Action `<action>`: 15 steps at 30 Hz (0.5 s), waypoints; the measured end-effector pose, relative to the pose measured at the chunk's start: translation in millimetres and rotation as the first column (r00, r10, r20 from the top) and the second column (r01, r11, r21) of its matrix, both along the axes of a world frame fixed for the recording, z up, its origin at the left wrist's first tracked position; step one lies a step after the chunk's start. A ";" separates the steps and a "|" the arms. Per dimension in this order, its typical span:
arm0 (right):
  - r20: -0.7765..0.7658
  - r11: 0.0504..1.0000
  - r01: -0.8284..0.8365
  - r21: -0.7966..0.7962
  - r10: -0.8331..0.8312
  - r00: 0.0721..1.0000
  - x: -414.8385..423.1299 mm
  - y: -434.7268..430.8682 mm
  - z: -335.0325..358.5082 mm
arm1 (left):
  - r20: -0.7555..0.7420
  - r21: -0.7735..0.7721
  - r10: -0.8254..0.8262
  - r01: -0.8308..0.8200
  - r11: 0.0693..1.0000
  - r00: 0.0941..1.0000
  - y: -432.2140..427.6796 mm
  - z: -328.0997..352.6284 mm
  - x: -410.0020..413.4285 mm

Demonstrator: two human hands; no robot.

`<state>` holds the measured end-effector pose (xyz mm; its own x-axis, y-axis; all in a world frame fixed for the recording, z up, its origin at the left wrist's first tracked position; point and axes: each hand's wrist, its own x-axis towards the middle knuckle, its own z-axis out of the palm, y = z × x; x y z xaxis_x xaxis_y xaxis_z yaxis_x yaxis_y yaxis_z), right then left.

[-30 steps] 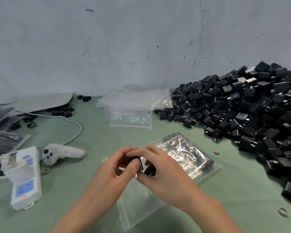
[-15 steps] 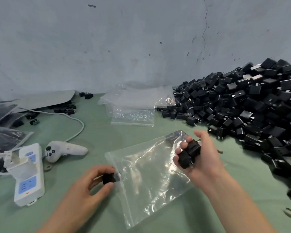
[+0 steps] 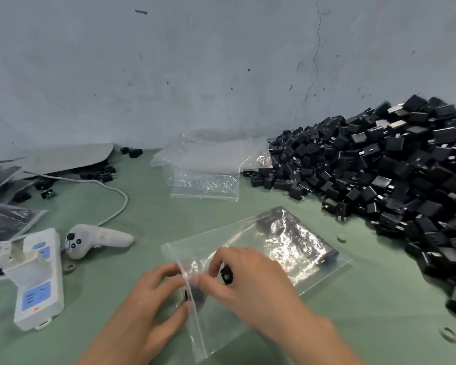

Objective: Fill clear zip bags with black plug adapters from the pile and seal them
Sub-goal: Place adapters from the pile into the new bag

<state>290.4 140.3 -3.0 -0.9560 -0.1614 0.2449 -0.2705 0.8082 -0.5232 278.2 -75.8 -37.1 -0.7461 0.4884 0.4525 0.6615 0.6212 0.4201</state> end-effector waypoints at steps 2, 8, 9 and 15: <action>0.025 0.998 -0.037 0.046 0.036 0.999 0.6 -5.6 -0.6 | 0.003 -0.040 0.062 -0.062 0.997 0.998 -1.7 -2.7 -2.8; 0.079 0.986 -0.122 0.117 0.113 0.990 7.6 -19.9 4.3 | 0.041 -0.189 0.014 -0.006 0.982 0.999 1.9 -8.6 -13.2; 0.065 0.983 -0.126 0.136 0.118 0.991 9.0 -22.0 4.3 | 0.048 -0.207 0.006 0.004 0.978 0.999 2.8 -7.6 -14.6; 0.041 0.985 -0.097 0.143 0.092 0.995 12.7 -27.5 1.0 | -0.042 -0.157 -0.027 0.020 0.987 0.999 11.3 -5.0 -16.0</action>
